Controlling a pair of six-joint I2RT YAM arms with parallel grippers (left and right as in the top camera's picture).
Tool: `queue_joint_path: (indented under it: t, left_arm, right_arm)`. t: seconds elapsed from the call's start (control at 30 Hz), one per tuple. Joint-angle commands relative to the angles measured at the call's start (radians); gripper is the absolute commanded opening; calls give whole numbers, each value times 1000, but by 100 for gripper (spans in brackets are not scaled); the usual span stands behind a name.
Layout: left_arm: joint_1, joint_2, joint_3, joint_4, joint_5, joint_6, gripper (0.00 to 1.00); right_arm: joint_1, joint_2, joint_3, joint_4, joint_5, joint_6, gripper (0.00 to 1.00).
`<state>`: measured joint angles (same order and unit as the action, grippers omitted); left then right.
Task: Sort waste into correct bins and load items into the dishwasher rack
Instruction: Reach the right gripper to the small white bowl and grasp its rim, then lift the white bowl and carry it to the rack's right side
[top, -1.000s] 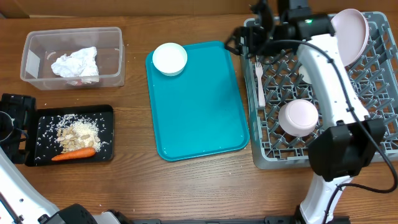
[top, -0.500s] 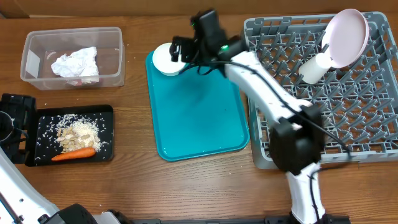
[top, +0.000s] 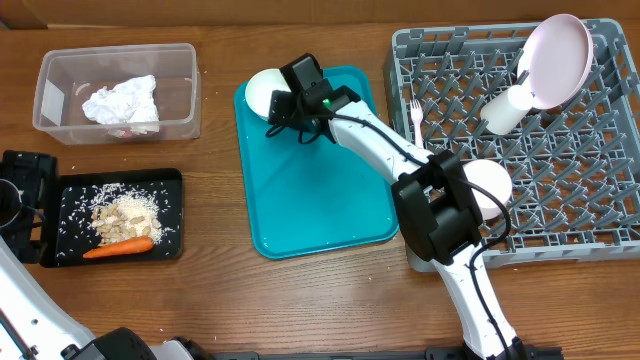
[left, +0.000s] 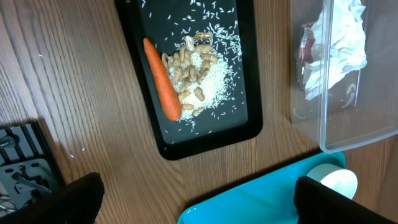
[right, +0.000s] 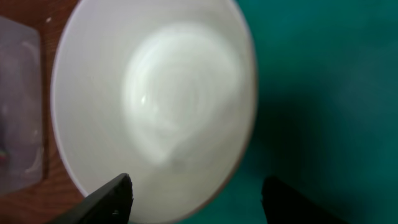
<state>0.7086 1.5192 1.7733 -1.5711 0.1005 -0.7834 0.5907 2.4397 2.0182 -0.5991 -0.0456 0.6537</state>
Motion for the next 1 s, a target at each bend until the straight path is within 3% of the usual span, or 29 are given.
queue_joint_path:
  t: [0.0,0.5,0.7,0.9,0.97]
  left_arm:
    - [-2,-1,-5,2,-6,-10,100]
    - [-2,-1,-5,2,-6,-10,100]
    - [-2,-1,-5,2,-6,-10,100]
    - [-2,-1,-5,2,-6,-10,100]
    - [-2,-1,-5,2,-6,-10,100]
  right_arm:
    - [-3,18,5,-44,93,13,65]
    - [-93,-56,366,-850,176,2,58]
    - [-42,-65,377,-784,-113,-378,61]
    - [51,-57,333,-713,-85,-551,61]
    - [79,-57,309,-679,-40,-553,65]
